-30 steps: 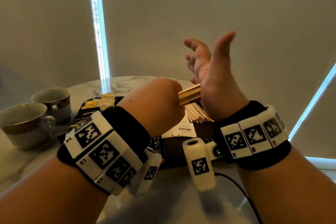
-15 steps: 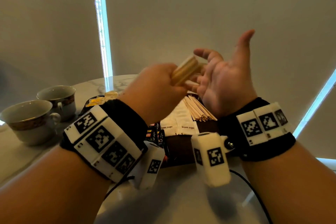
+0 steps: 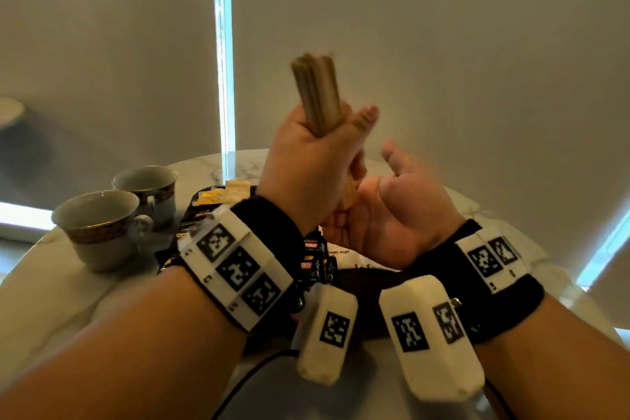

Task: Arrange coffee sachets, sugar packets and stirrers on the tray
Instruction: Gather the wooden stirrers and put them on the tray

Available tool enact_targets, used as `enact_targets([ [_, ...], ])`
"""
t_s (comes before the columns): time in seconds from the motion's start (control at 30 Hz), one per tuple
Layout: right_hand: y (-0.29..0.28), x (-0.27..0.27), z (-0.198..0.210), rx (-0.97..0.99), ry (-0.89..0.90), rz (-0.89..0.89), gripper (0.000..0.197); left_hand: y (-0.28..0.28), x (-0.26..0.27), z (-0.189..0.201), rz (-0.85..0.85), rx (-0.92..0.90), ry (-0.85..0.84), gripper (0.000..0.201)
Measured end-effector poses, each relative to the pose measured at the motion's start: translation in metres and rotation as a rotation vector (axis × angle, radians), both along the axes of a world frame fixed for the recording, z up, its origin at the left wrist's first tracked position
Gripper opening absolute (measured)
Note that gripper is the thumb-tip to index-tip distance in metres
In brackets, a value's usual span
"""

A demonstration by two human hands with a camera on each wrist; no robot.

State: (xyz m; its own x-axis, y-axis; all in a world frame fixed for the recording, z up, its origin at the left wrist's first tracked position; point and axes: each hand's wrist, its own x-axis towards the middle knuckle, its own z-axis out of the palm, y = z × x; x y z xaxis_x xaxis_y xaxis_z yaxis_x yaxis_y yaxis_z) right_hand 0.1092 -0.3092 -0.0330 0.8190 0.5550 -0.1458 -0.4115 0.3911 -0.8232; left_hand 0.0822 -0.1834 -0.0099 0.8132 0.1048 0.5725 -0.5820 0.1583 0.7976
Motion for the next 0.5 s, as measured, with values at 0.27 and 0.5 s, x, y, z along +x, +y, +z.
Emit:
enact_targets([
  [0.27, 0.012, -0.016, 0.003, 0.276, -0.175, -0.034, 0.067, -0.012, -0.015, -0.003, 0.050, 0.278, -0.127, 0.034],
  [0.5, 0.011, -0.018, 0.005, 0.309, -0.215, -0.044, 0.077, -0.015, -0.017, -0.004, 0.055, 0.280, -0.163, 0.039],
])
